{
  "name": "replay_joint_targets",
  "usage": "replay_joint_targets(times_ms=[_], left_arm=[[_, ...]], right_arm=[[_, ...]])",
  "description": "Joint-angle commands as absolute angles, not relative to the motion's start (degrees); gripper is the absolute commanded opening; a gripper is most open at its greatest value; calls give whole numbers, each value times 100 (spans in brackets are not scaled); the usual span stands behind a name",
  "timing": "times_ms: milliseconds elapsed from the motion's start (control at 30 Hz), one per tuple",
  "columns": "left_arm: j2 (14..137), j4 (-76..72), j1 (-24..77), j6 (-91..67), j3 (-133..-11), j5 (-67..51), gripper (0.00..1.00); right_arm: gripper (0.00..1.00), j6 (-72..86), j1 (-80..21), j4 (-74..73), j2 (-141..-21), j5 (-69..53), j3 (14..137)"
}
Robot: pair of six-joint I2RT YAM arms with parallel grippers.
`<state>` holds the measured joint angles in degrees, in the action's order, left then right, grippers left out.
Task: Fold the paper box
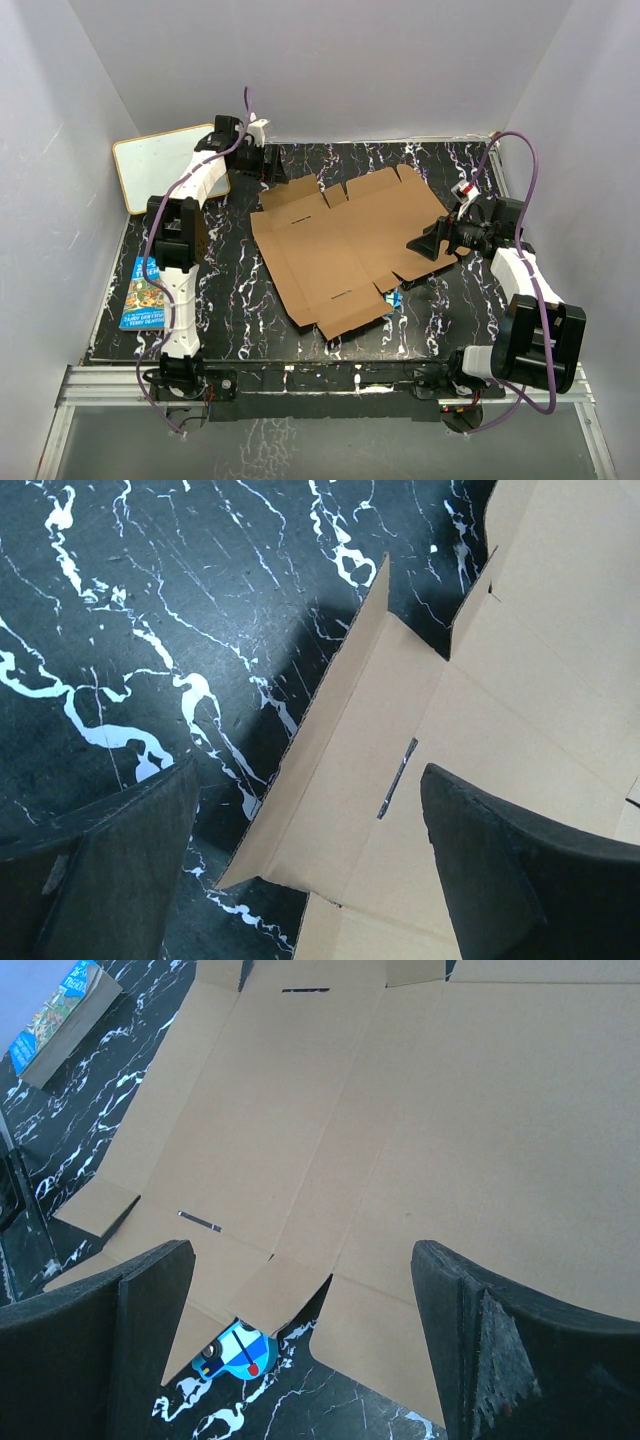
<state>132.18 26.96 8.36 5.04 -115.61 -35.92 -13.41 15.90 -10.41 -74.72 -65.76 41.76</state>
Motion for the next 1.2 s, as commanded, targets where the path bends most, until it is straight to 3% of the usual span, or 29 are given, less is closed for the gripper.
replay_joint_targets(times_ms=[0, 633, 967, 1167], left_arm=[[13211, 2638, 800, 806, -11790, -4022, 89], [13462, 2651, 747, 934, -12145, -3946, 91], [13981, 2628, 747, 847, -12427, -4657, 90], [13957, 2635, 755, 876, -12044, -5016, 80]], right_arm=[[100, -1441, 1626, -738, -7391, -6745, 4201], [100, -1441, 1626, -743, -7356, -6838, 4210], [100, -1439, 1626, -746, -7364, -6815, 4219], [100, -1433, 1626, -747, -7376, -6845, 4226]])
